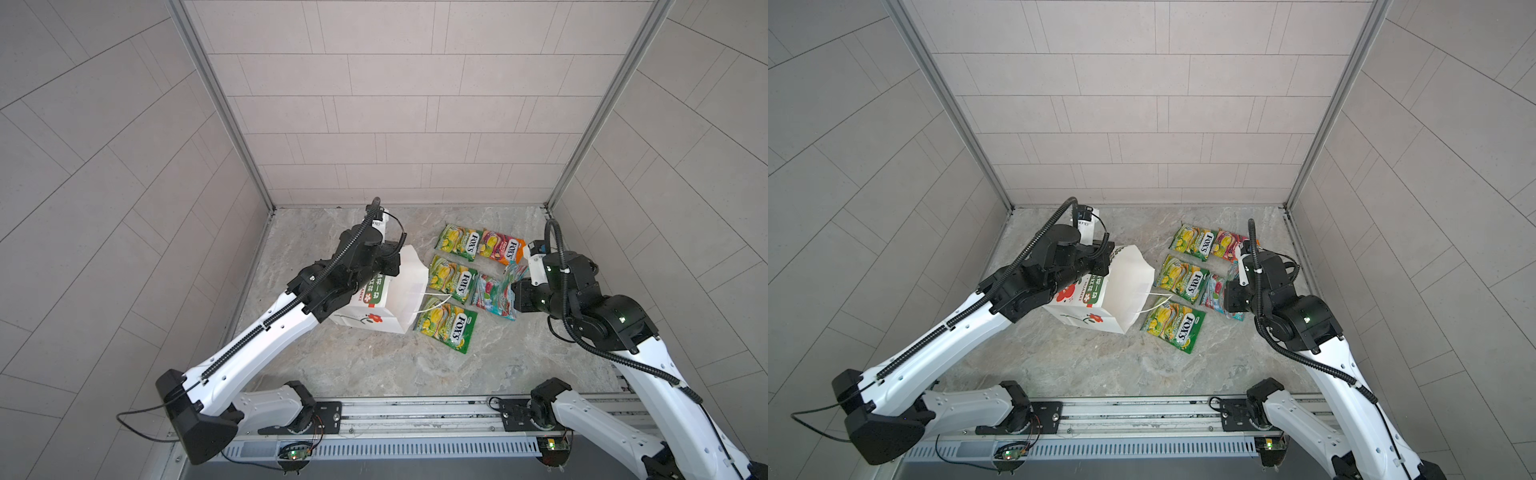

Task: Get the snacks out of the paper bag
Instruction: 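Lower the teal packet onto the table beside the green packets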

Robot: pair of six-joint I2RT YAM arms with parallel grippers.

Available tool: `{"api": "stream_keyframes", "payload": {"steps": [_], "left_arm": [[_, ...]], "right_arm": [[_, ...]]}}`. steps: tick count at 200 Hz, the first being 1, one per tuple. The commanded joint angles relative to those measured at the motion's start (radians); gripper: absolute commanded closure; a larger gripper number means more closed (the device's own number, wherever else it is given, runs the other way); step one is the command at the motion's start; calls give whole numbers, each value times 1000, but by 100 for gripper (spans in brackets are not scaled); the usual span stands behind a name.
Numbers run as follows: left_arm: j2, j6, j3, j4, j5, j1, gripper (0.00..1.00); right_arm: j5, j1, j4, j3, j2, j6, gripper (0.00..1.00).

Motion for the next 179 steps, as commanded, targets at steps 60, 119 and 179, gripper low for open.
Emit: {"api": "stream_keyframes", "payload": {"steps": [60,119,179], "left_arm": [[-13,7,-1,33,2,-3,100],[-12,5,1,31,1,-3,100],[-15,7,1,26,-4,-3,100]], "right_arm": [[-38,-2,-30,-210,-86,100,100],[-215,0,150,-347,-57,178,100],[-361,0,337,-449,-57,279,100]]}}
